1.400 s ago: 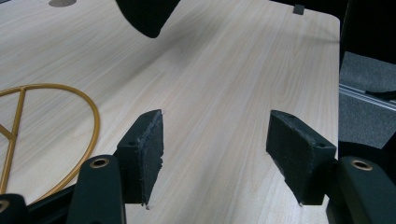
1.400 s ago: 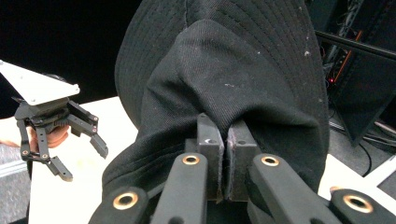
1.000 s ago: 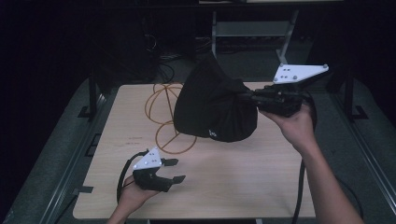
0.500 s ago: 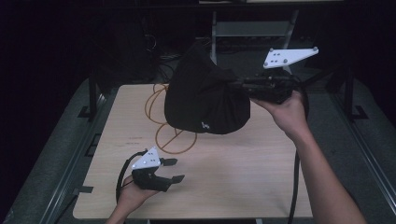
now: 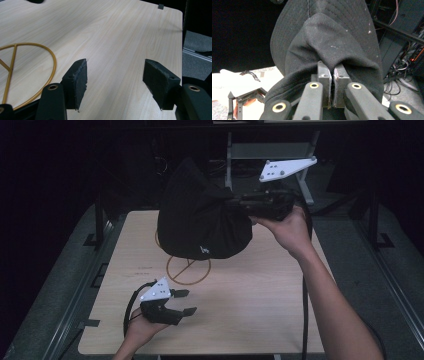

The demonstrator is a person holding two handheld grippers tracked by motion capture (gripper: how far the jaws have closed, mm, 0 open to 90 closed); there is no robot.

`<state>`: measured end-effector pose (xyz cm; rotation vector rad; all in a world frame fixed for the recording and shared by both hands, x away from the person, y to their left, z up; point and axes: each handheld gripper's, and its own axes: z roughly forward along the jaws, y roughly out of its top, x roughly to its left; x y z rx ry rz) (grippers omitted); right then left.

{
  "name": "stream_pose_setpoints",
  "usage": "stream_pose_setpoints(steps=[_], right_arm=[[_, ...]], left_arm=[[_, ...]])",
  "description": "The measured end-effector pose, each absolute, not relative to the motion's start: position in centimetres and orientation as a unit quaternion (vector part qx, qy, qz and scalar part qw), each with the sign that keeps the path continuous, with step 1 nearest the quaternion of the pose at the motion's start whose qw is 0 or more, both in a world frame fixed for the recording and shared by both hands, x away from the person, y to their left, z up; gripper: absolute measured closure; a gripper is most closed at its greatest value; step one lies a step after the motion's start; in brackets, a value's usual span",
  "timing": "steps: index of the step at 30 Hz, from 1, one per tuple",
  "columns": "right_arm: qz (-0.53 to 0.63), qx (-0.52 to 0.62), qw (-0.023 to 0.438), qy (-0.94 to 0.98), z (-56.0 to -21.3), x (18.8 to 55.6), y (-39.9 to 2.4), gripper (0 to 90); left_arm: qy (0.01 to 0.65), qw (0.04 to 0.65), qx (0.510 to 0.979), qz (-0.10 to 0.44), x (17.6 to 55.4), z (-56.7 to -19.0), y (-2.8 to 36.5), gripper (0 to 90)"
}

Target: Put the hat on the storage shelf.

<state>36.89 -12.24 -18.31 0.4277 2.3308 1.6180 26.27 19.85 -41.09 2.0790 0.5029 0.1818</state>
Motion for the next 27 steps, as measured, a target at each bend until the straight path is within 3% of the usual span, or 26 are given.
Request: stream_pose_setpoints(steps=[9, 27], right_arm=[[0.556, 0.139, 0.133, 0.808, -17.4, 38.3, -9.2, 86.7], [0.568, 0.177, 0.118, 0.795, -19.5, 41.8, -5.7, 86.6]], left_arm=[[0.206, 0.481, 0.849, 0.075, 26.3, -41.1, 20.0, 35.6], [0.206, 0.478, 0.851, 0.071, 26.3, -41.4, 19.7, 35.6]])
